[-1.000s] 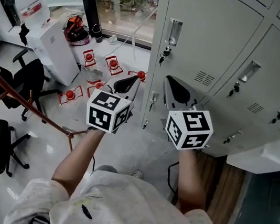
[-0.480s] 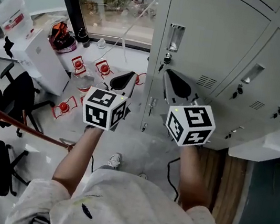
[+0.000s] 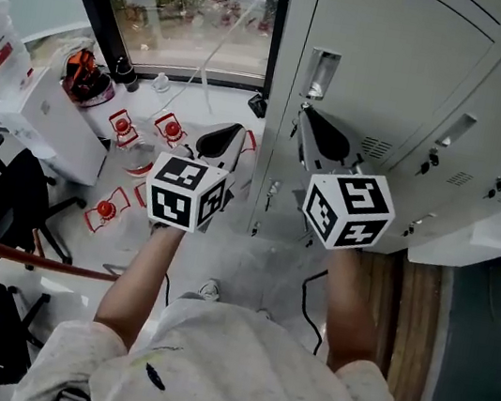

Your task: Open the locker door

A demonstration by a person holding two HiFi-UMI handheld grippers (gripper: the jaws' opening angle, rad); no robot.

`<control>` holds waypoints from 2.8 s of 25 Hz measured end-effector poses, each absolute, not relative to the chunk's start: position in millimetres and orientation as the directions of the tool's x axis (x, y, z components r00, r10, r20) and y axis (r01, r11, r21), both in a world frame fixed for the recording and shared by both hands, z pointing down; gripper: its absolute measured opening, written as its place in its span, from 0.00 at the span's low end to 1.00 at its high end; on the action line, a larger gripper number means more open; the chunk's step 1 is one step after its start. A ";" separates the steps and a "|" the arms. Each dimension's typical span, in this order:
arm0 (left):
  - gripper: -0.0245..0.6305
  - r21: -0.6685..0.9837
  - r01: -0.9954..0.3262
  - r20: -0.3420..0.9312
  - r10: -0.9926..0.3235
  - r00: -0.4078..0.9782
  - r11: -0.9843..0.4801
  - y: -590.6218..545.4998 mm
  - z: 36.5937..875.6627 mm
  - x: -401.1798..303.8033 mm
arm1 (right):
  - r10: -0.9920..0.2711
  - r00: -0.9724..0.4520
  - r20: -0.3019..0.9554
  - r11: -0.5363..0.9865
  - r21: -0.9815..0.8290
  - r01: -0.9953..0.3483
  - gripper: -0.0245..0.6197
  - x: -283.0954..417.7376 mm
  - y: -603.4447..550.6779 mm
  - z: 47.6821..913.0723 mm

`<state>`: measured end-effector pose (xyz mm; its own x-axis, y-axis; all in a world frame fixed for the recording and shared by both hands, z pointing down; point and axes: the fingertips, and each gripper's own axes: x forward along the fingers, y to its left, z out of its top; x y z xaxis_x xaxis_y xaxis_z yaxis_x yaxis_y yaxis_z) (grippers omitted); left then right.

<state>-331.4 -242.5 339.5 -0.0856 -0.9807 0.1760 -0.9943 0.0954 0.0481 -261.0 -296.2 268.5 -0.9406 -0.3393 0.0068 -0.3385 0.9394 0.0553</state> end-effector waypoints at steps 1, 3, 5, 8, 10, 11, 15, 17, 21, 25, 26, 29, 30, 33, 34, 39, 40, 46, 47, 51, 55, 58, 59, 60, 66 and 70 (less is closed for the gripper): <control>0.05 0.051 -0.995 0.173 -0.982 -0.079 0.089 -244.1 339.6 -334.3 | -0.348 -0.938 0.007 0.936 0.058 -0.347 0.03 -263.1 -298.5 267.4; 0.05 0.058 -0.996 0.169 -0.984 -0.065 0.075 -247.8 340.3 -338.6 | -0.364 -0.931 0.008 0.930 0.063 -0.363 0.03 -266.7 -302.2 264.9; 0.05 0.063 -0.996 0.167 -0.985 -0.049 0.060 -251.4 341.4 -340.6 | -0.379 -0.925 0.008 0.923 0.068 -0.378 0.03 -269.6 -305.3 262.7; 0.05 0.068 -0.997 0.162 -0.986 -0.025 0.036 -257.1 341.6 -340.9 | -0.403 -0.915 0.008 0.913 0.070 -0.401 0.03 -272.6 -311.1 260.3; 0.05 0.068 -0.997 0.158 -0.987 -0.012 0.023 -261.0 341.1 -342.1 | -0.419 -0.908 0.006 0.906 0.073 -0.417 0.03 -274.6 -315.0 258.9; 0.05 0.068 -0.998 0.156 -0.988 -0.007 0.018 -262.5 340.6 -343.5 | -0.425 -0.905 0.005 0.903 0.075 -0.424 0.03 -275.8 -316.3 258.0; 0.05 0.069 -0.998 0.146 -0.989 0.002 0.008 -267.5 336.9 -349.9 | -0.434 -0.901 -0.002 0.898 0.083 -0.433 0.06 -281.3 -318.7 254.1; 0.05 0.068 -0.998 0.143 -0.990 0.008 0.002 -270.6 335.6 -351.9 | -0.430 -0.903 0.000 0.899 0.084 -0.429 0.13 -284.5 -319.4 253.2; 0.05 0.063 -0.998 0.143 -0.989 0.027 -0.018 -277.6 335.3 -353.2 | -0.441 -0.897 -0.006 0.894 0.087 -0.440 0.15 -287.9 -323.7 251.1; 0.05 0.058 -0.998 0.143 -0.989 0.039 -0.031 -283.3 335.6 -355.6 | -0.454 -0.891 -0.007 0.888 0.081 -0.453 0.21 -291.5 -329.1 251.7; 0.05 0.057 -0.998 0.143 -0.989 0.042 -0.034 -284.6 335.9 -356.3 | -0.456 -0.890 -0.008 0.887 0.079 -0.456 0.22 -292.3 -330.3 251.9; 0.05 0.056 -0.997 0.144 -0.988 0.053 -0.046 -287.9 336.7 -358.6 | -0.462 -0.887 -0.009 0.884 0.075 -0.461 0.23 -295.7 -333.1 251.9; 0.05 0.056 -0.997 0.144 -0.988 0.057 -0.049 -288.8 337.0 -359.5 | -0.463 -0.886 -0.008 0.884 0.074 -0.462 0.23 -297.0 -333.7 251.9; 0.05 0.059 -0.996 0.143 -0.987 0.068 -0.060 -291.2 337.8 -361.3 | -0.467 -0.884 -0.006 0.882 0.066 -0.466 0.23 -300.8 -335.2 252.4; 0.05 0.059 -0.996 0.143 -0.987 0.072 -0.064 -292.1 338.0 -361.5 | -0.467 -0.884 -0.005 0.882 0.062 -0.466 0.23 -302.4 -335.6 252.7; 0.05 0.064 -0.995 0.144 -0.986 0.089 -0.080 -293.8 340.5 -362.2 | -0.470 -0.883 0.002 0.882 0.050 -0.469 0.24 -309.5 -334.4 256.8; 0.05 0.065 -0.995 0.144 -0.985 0.090 -0.081 -293.4 340.7 -363.3 | -0.473 -0.881 0.001 0.880 0.047 -0.473 0.24 -310.0 -334.3 256.8; 0.05 0.071 -0.994 0.149 -0.984 0.093 -0.083 -289.0 343.4 -373.4 | -0.496 -0.868 -0.007 0.868 0.037 -0.496 0.24 -311.0 -336.0 255.5; 0.05 0.070 -0.994 0.151 -0.984 0.095 -0.085 -288.0 344.1 -374.2 | -0.499 -0.867 -0.008 0.866 0.035 -0.499 0.24 -311.0 -336.0 255.6; 0.05 0.067 -0.993 0.158 -0.981 0.108 -0.098 -285.2 346.8 -374.0 | -0.504 -0.863 -0.013 0.863 0.020 -0.505 0.24 -309.7 -335.6 255.5; 0.05 0.065 -0.992 0.159 -0.980 0.119 -0.110 -282.8 347.1 -375.0 | -0.517 -0.856 -0.019 0.856 0.015 -0.517 0.24 -307.4 -332.0 255.1; 0.05 0.064 -0.990 0.158 -0.979 0.131 -0.122 -282.6 346.4 -372.7 | -0.524 -0.852 -0.019 0.852 0.020 -0.524 0.24 -304.1 -327.9 255.2; 0.05 0.064 -0.990 0.158 -0.978 0.137 -0.129 -282.7 346.1 -371.1 | -0.527 -0.850 -0.018 0.849 0.023 -0.527 0.24 -303.0 -326.5 255.2; 0.05 0.063 -0.989 0.158 -0.977 0.145 -0.136 -282.9 345.9 -369.3 | -0.531 -0.847 -0.017 0.847 0.025 -0.531 0.24 -301.9 -325.2 255.2; 0.05 0.063 -0.982 0.159 -0.970 0.185 -0.177 -283.1 346.9 -357.6 | -0.573 -0.819 -0.030 0.818 0.032 -0.574 0.24 -291.8 -318.9 254.9; 0.05 0.070 -0.979 0.163 -0.966 0.203 -0.194 -281.7 350.1 -354.6 | -0.591 -0.806 -0.037 0.805 0.035 -0.592 0.24 -286.2 -313.1 254.9</control>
